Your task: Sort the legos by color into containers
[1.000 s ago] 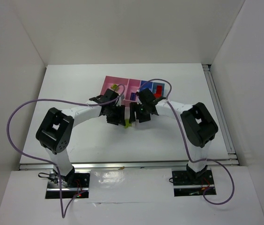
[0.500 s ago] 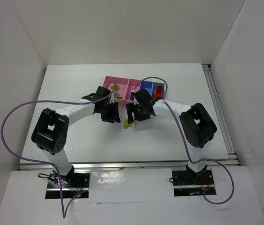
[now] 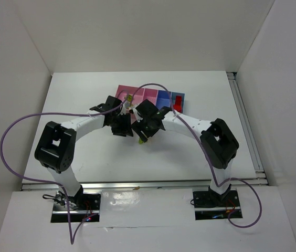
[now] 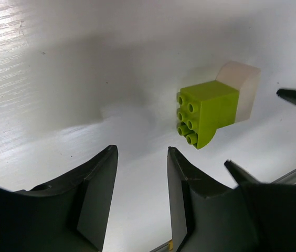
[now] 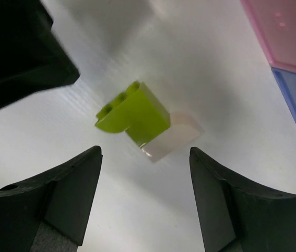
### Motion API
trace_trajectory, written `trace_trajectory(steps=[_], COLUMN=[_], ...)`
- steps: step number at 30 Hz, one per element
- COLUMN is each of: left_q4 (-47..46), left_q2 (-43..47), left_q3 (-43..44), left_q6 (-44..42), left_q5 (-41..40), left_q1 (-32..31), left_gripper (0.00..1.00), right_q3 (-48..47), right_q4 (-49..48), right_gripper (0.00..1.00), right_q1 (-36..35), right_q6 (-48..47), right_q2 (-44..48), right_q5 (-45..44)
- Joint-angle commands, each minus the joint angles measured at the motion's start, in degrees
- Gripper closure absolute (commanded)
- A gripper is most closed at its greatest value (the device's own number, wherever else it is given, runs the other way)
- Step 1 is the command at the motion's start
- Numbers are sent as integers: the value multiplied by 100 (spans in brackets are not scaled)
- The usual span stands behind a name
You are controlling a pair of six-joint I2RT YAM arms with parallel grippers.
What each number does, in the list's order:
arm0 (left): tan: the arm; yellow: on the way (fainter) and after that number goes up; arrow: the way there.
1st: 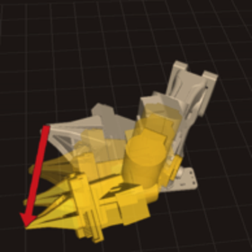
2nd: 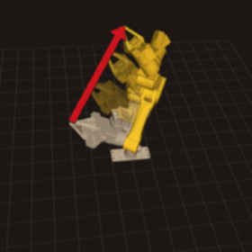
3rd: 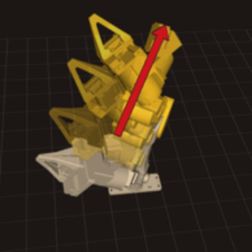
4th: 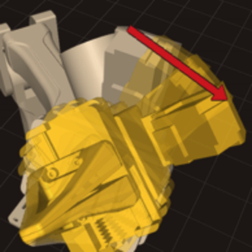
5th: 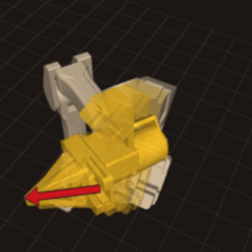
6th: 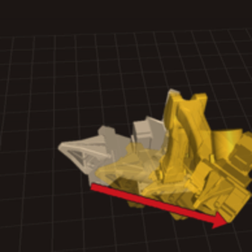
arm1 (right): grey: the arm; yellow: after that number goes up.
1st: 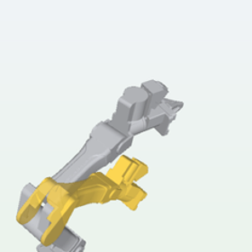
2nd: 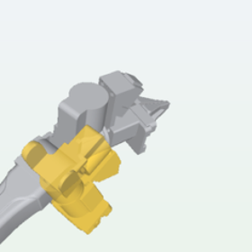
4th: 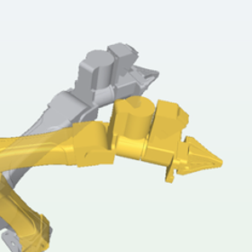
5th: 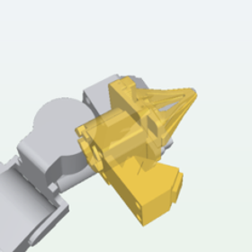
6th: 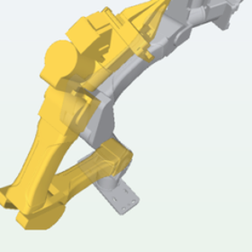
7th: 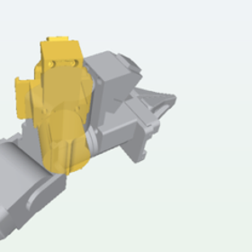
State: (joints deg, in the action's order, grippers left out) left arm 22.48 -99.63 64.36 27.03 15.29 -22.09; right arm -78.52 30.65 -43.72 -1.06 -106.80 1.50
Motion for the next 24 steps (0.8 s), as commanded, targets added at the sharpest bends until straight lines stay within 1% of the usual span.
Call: trace_trajectory(steps=[1,2,4,7,9,11,13,16,17,20,21,22,24], left_q4=[20,72,72,72,72,72,274,485,485,485,485,433,433], left_q2=[129,76,76,76,76,76,-29,-135,-135,-205,-205,-266,-329], left_q3=[33,33,33,33,33,155,444,700,779,990,1043,1044,1219], left_q6=[-66,-66,-14,-13,-83,-399,-671,-795,-795,-743,-656,-655,-655], left_q5=[-35,-96,-96,132,132,281,142,88,88,36,36,36,1], left_q1=[90,90,152,406,407,407,258,21,-32,-278,-383,-445,-707], left_gripper=[47,47,47,47,47,40,30,17,15,15,19,19,19], right_q3=[-505,-558,-559,-183,20,398,600,908,1057,1242,1373,1444,1602], right_q4=[633,800,802,398,74,-164,-428,-543,-543,-657,-657,-709,-763], right_gripper=[26,26,26,27,29,29,29,28,28,28,28,28,30], right_q1=[-355,-417,-418,-365,-304,-181,-40,285,373,750,864,1109,1417], right_q6=[-799,-799,-799,-642,-466,-185,148,544,641,1133,1239,1309,1617], right_q2=[-94,-252,-253,97,510,1035,1336,1811,1925,2277,2400,2401,2576], right_q5=[-561,-650,-651,-502,-414,-186,7,79,79,27,87,201,202])
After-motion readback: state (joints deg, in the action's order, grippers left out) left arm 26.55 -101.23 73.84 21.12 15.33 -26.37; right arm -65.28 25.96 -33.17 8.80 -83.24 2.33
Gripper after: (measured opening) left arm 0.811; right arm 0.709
